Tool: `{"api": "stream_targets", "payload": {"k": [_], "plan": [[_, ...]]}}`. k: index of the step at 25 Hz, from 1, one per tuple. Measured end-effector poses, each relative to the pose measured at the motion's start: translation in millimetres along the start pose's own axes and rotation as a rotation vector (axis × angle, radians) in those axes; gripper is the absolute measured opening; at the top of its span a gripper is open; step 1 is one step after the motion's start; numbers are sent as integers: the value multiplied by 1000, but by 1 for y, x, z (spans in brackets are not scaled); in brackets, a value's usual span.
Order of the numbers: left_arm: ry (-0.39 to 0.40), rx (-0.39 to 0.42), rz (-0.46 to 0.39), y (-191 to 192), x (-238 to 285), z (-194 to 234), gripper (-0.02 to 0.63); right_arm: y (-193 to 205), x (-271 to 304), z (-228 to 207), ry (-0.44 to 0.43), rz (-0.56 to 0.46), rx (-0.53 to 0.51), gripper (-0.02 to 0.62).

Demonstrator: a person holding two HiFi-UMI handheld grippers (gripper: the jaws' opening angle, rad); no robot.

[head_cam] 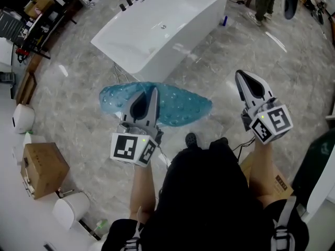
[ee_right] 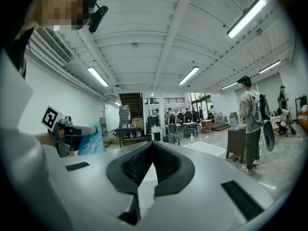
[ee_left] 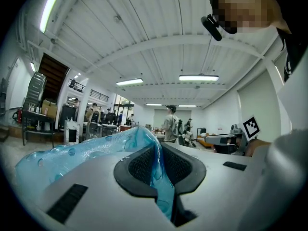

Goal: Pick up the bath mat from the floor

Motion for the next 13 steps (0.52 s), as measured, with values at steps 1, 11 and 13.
{"api": "stream_targets", "payload": {"k": [1,11,13], "plan": [[-3,-4,2,2,1,0,37,1,-1,-1,0,2,-2,12],[17,1,11,9,-4,-2,35,5,-3,14,7,15,-37,12],[23,15,11,9,-2,-2,35,6,-1,13,11,11,-34,12]]}}
Point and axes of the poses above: the fingertips, and each gripper's own axes: x forward along the fingers, z to its left, y out of its underside, the point moved 3 cm from there along -x, backward along the fingers, and after that the axes turned 8 degrees about -z, right-handed, at the moved point
